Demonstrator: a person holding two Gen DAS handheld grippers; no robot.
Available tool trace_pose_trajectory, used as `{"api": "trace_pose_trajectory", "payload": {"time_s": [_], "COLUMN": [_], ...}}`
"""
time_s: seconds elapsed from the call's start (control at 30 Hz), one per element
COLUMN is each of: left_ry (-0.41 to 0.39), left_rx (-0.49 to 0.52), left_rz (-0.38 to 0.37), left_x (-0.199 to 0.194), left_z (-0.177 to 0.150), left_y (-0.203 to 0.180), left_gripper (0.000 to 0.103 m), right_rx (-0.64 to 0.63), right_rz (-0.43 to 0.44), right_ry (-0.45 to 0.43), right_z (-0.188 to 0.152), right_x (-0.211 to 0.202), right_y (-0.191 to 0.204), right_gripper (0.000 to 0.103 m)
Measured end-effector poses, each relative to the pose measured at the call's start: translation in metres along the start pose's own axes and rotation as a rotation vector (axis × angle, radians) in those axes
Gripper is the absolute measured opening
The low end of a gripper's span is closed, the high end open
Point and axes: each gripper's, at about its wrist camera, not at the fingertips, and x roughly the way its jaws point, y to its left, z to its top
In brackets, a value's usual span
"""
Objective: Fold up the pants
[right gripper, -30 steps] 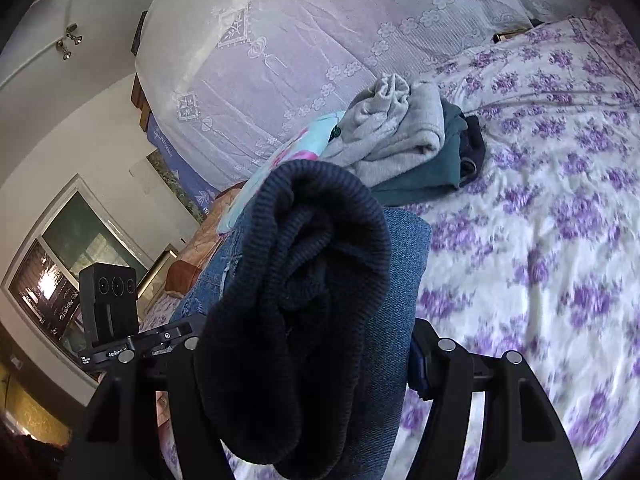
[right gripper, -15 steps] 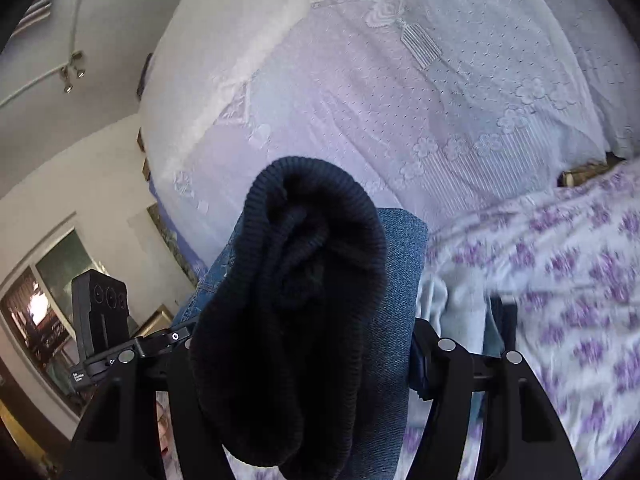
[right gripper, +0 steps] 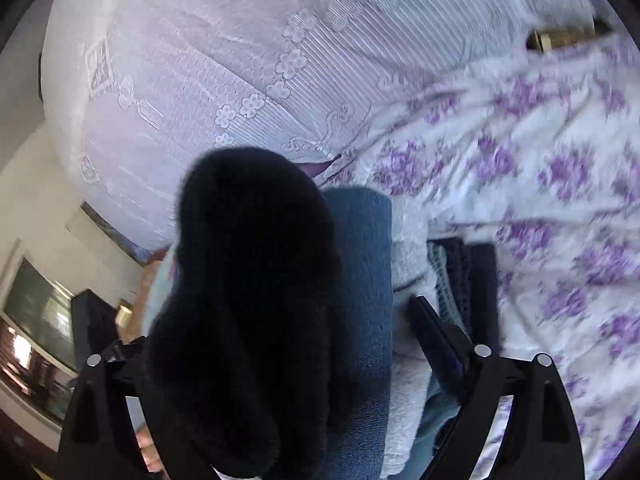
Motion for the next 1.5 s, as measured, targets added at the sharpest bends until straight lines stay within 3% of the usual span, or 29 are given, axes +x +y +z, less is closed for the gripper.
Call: {"api": "trace_pose_trajectory", "payload": {"time_s": [0.2,0.23,0.27,0.33,0.4,0.47,0.6,0.73,0.83,0.9,1.1,1.2,1.27,1.33,1.4,1.47,1.5], "left_ry": [-0.089,-0.097,-0.102,-0.102,-0.083,-0.061,-0.106,-0.236,-0.313,-0.353,-0.482,-0.512,-0.515,-0.537,-0.459,-0.426,-0.42], "left_rx": [0.083,0.085,0.082,0.065,0.037,0.027,0.073,0.116,0.144,0.149,0.19,0.262,0.288,0.275,0.26,0.264,0.262], "left_rz": [0.067,0.061,0.055,0.043,0.034,0.024,0.096,0.13,0.14,0.18,0.283,0.342,0.326,0.322,0.347,0.298,0.317], "left_x": [-0.045,-0.053,-0.06,-0.07,-0.076,-0.086,-0.121,-0.159,-0.18,-0.193,-0.225,-0.215,-0.201,-0.185,-0.169,-0.162,-0.159], "left_z": [-0.013,-0.017,-0.021,-0.033,-0.054,-0.076,-0.13,-0.177,-0.197,-0.197,-0.177,-0.179,-0.187,-0.193,-0.185,-0.183,-0.183], "left_y": [-0.023,-0.023,-0.022,-0.018,-0.012,-0.007,-0.004,-0.007,-0.015,-0.022,-0.048,-0.056,-0.051,-0.042,-0.039,-0.036,-0.035], "left_gripper": [0.088,0.088,0.088,0.089,0.089,0.088,0.09,0.095,0.097,0.098,0.098,0.098,0.098,0.098,0.098,0.098,0.098], "right_rx": [-0.054,-0.083,-0.13,-0.184,-0.121,-0.063,-0.13,-0.278,-0.291,-0.29,-0.334,-0.318,-0.321,-0.373,-0.348,-0.345,-0.335], "right_rz": [-0.1,-0.136,-0.23,-0.402,-0.369,-0.265,-0.145,-0.193,-0.245,-0.282,-0.375,-0.313,-0.298,-0.377,-0.461,-0.43,-0.438], "right_ry": [-0.22,-0.222,-0.193,-0.062,-0.108,-0.219,-0.325,-0.458,-0.554,-0.557,-0.511,-0.516,-0.56,-0.5,-0.53,-0.53,-0.515], "right_z": [-0.001,-0.003,-0.008,-0.011,-0.016,-0.023,-0.064,-0.14,-0.19,-0.197,-0.17,-0.182,-0.193,-0.187,-0.185,-0.183,-0.181], "right_x": [-0.058,-0.062,-0.058,-0.036,-0.051,-0.088,-0.157,-0.2,-0.212,-0.212,-0.21,-0.198,-0.186,-0.169,-0.167,-0.168,-0.166], "right_y": [0.028,0.034,0.04,0.041,0.036,0.044,0.084,0.121,0.127,0.132,0.164,0.154,0.141,0.135,0.129,0.124,0.121], "right_gripper": [0.093,0.094,0.098,0.1,0.099,0.099,0.099,0.099,0.1,0.1,0.1,0.099,0.1,0.099,0.099,0.1,0.1]}}
